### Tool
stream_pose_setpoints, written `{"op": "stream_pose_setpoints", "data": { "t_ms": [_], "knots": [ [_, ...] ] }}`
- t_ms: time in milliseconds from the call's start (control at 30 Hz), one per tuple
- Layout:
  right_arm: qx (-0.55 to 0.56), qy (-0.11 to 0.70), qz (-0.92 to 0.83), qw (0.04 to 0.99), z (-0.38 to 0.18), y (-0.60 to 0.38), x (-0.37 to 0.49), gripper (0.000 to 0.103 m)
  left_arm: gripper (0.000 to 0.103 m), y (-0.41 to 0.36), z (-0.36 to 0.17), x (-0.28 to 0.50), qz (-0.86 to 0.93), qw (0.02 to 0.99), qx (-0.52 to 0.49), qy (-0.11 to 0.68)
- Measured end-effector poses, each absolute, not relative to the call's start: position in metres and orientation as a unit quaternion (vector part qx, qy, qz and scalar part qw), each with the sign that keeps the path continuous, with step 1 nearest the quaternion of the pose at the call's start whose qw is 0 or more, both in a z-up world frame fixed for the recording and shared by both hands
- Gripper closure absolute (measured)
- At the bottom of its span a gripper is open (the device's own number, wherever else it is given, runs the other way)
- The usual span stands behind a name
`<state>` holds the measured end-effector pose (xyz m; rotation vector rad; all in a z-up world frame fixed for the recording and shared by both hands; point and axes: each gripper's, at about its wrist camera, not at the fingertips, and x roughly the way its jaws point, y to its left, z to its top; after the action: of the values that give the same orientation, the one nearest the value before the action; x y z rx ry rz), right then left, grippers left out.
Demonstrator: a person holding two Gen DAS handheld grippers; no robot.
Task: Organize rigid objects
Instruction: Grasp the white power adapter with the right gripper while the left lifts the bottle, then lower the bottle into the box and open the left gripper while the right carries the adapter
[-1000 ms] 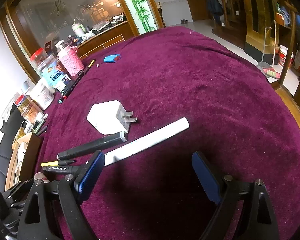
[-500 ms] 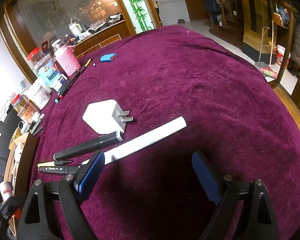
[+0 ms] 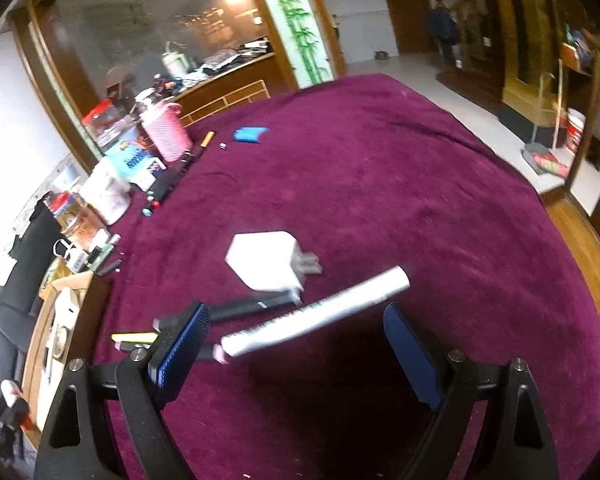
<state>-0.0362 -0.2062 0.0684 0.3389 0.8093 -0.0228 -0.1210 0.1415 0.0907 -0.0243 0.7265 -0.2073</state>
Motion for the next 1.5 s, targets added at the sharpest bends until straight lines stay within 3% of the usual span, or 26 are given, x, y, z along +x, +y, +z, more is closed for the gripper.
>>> {"op": "stream_pose_setpoints", "data": {
  "t_ms": [600,667,767,1100,1500],
  "knots": [
    [0.107,0.472,-0.034,0.875,0.033,-0.173,0.042,0.013,0.037,0.19,0.072,-0.112,-0.07,0.923,-0.045,0.375],
    [0.099,0.471,-0.037,0.876,0.033,-0.173,0.042,0.031,0.037,0.195,0.069,-0.111,-0.066,0.922,-0.048,0.379],
    [0.103,0.472,-0.028,0.875,0.035,-0.174,0.041,0.031,0.037,0.206,0.066,-0.109,-0.055,0.92,-0.054,0.385],
    [0.113,0.422,0.025,0.899,0.084,-0.154,0.019,0.032,0.037,0.24,0.059,-0.099,-0.013,0.913,-0.063,0.403],
    [0.07,0.408,0.196,0.889,0.116,-0.023,-0.016,0.031,0.037,0.249,0.035,-0.041,0.017,0.876,-0.023,0.482]
  ]
}}
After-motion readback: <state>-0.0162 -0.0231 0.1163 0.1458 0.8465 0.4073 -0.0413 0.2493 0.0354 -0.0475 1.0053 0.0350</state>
